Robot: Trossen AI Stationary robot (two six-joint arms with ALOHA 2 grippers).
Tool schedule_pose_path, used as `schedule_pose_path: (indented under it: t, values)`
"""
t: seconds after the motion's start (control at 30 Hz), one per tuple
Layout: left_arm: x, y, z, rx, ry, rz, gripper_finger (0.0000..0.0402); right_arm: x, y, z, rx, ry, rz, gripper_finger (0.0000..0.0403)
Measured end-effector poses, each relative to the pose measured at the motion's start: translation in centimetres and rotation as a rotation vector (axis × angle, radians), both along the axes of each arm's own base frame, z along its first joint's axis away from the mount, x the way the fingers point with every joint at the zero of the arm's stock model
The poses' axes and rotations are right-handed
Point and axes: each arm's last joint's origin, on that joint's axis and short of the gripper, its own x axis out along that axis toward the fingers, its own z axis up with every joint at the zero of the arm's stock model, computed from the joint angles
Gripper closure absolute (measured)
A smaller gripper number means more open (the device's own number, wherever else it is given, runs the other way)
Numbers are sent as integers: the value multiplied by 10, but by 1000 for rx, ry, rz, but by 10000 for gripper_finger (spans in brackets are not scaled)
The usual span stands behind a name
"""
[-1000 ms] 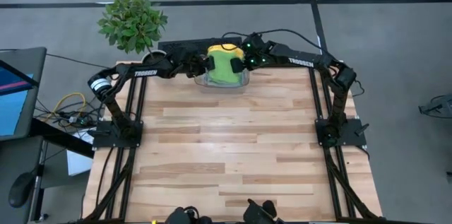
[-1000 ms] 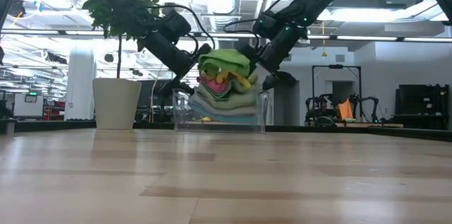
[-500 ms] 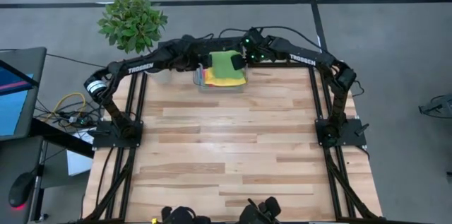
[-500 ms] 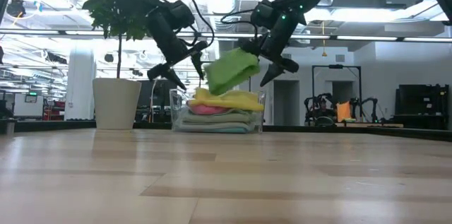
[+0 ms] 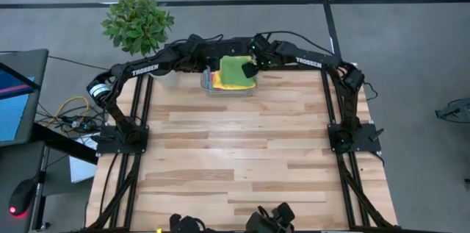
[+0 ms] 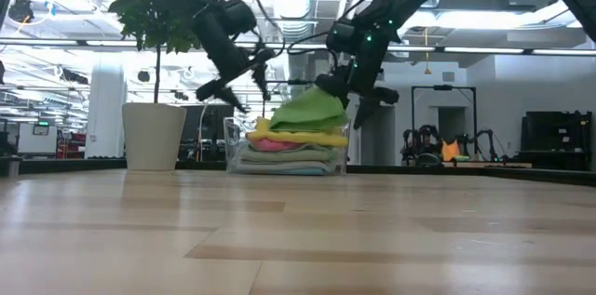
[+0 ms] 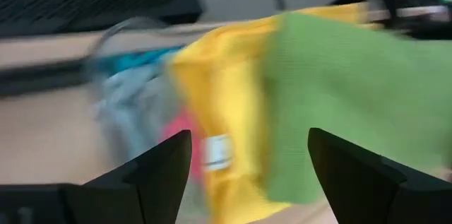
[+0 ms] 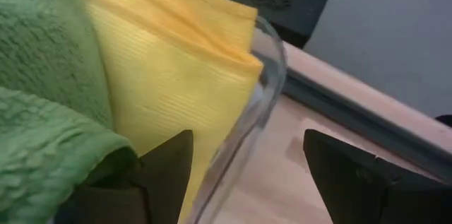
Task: Fold microfiber towels
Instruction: Put the stacked folded microfiber cloths into the transparent bin
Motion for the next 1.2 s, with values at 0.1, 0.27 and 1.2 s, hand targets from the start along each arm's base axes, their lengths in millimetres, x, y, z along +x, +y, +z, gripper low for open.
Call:
schedule_pose_path:
  t: [0.1, 0.27, 1.2]
  values:
    - [3, -4, 10, 39, -52, -58, 127, 1, 1, -1, -41, 33, -4, 107]
    - [4, -11, 31, 181, -95, -136, 127, 4, 1, 7, -154, 105, -22, 107]
    - [49, -1, -47, 263, 148, -222, 217, -11, 8, 8, -183, 332, 1, 108]
